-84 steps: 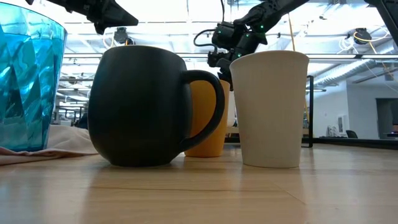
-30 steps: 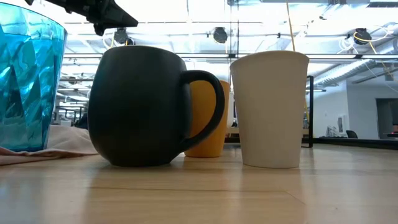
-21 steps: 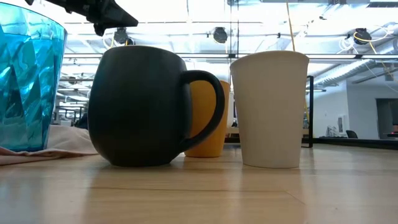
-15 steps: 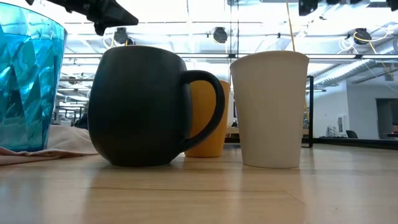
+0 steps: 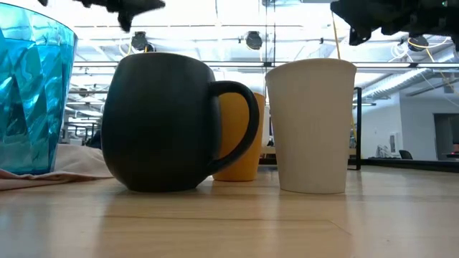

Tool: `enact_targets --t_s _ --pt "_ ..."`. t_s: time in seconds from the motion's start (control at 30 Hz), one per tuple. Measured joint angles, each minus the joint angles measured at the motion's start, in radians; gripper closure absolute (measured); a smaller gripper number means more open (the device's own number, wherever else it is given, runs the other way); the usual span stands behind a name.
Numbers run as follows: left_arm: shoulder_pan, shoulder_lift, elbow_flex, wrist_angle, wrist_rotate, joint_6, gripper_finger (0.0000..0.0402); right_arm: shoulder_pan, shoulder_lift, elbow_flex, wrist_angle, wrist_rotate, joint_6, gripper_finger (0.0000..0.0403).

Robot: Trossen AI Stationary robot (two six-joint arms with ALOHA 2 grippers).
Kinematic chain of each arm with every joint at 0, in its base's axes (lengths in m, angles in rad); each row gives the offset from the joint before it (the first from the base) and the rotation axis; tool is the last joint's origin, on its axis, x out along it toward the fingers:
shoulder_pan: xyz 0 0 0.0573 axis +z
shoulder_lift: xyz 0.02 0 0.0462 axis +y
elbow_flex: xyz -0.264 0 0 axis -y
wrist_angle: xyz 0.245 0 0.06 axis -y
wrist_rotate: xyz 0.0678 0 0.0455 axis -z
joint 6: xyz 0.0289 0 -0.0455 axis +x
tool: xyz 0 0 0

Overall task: Stack small to large cups/mugs on shelf
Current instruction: Put the yellow cup on the shelf

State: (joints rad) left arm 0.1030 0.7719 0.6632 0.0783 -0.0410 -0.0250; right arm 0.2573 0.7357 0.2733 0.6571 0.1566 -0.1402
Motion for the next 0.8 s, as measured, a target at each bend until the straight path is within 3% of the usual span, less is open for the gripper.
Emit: enact_targets --t_s 0.07,0.2,0.57,0.8 --pt "-0.007 0.025 0.0 0.106 0.062 0.016 0.038 0.0 0.0 -0.023 0.055 0.0 -0.001 0.0303" --pt "-0.032 0.092 0.008 0.207 0.092 0.043 0.038 0.0 0.0 -0.035 0.077 -0.001 0.002 0.0303" --pt "-0.101 0.353 0.22 0.204 0.067 0.127 0.038 0.0 0.0 -0.036 0.072 -0.001 0.008 0.0303" --pt "-0.14 0.482 0.362 0.082 0.073 0.188 0.038 0.0 0.0 -0.036 0.061 -0.002 0.009 0.0303"
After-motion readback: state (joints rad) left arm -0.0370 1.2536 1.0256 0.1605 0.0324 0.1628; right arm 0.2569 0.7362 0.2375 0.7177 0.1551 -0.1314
